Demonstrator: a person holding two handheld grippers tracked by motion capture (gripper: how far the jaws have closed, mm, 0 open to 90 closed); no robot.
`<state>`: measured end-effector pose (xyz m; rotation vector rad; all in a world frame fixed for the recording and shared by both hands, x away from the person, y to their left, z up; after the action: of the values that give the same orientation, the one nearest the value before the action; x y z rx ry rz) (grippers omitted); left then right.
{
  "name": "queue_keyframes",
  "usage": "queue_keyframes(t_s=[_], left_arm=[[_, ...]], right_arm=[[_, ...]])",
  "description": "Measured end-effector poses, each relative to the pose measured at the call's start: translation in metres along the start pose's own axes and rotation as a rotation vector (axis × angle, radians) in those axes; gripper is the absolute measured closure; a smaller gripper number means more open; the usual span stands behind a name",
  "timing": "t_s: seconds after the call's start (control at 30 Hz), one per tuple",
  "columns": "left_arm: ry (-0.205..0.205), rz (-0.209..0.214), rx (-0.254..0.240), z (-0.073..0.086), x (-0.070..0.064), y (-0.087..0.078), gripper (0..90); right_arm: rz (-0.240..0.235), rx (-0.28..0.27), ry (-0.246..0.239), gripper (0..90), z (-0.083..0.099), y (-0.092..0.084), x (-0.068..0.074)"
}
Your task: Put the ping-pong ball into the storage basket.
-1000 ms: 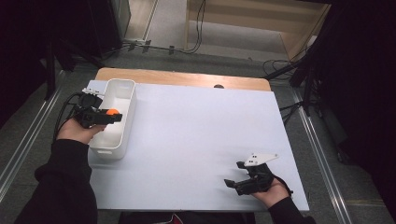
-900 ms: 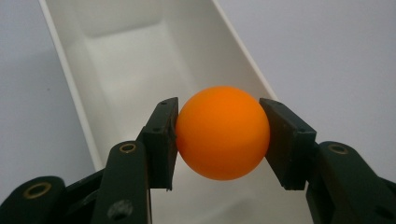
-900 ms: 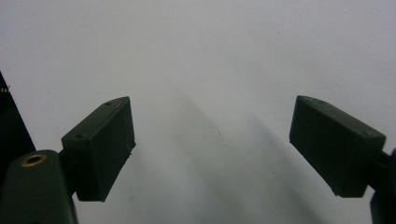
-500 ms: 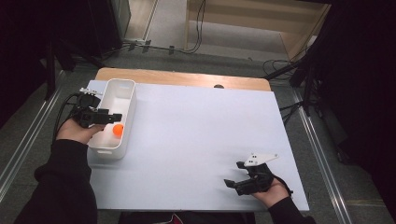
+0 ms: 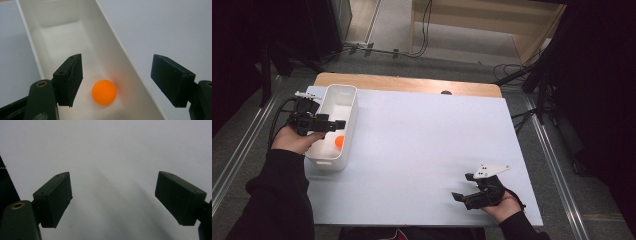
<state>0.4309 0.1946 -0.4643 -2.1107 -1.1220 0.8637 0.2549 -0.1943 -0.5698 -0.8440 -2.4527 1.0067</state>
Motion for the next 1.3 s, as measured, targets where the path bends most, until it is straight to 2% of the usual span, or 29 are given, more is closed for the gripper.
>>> queue_keyframes(t_s=[0.13,0.3,0.5,0.6,0.7,0.83,0.97,1.3], left_arm=[[0.006,0.04,-0.001,-0.001,-0.01,0.0,26.1],[0.019,0.059,-0.001,-0.002,-0.018,0.0,26.1],[0.032,0.057,0.001,-0.002,-0.027,0.002,26.1],[0.055,0.058,-0.008,-0.003,-0.029,0.002,26.1],[0.053,0.074,-0.005,-0.003,-0.033,0.002,26.1],[0.07,0.098,0.002,-0.001,-0.039,0.003,26.1],[0.092,0.103,-0.006,-0.003,-0.045,0.003,26.1],[0.109,0.158,0.01,0.001,-0.063,0.006,26.1]], right_arm=[[-0.001,-0.002,0.002,12.9,0.0,0.0,0.0],[-0.001,-0.002,0.003,12.9,0.0,0.0,0.0],[-0.002,-0.004,0.006,12.9,-0.001,0.0,-0.001],[-0.005,-0.004,0.008,12.9,-0.002,0.001,0.0],[-0.004,-0.002,0.003,12.9,-0.002,0.001,0.0],[-0.002,-0.006,0.006,12.9,-0.002,0.001,-0.001],[-0.007,-0.006,0.013,12.9,-0.002,0.001,0.0],[-0.02,-0.018,0.024,12.9,-0.004,0.001,0.0]])
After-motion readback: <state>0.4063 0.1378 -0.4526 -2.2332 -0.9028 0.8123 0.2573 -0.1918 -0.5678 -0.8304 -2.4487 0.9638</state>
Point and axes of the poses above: each handheld gripper's, and its own axes: y roughly forward along the jaws, z roughly out of its underside, x roughly to its left, the point moved 10 cm from there along y, roughly forward along the jaws, and after that the axes turned 7 degrees about -y, right-handed, at the moved point
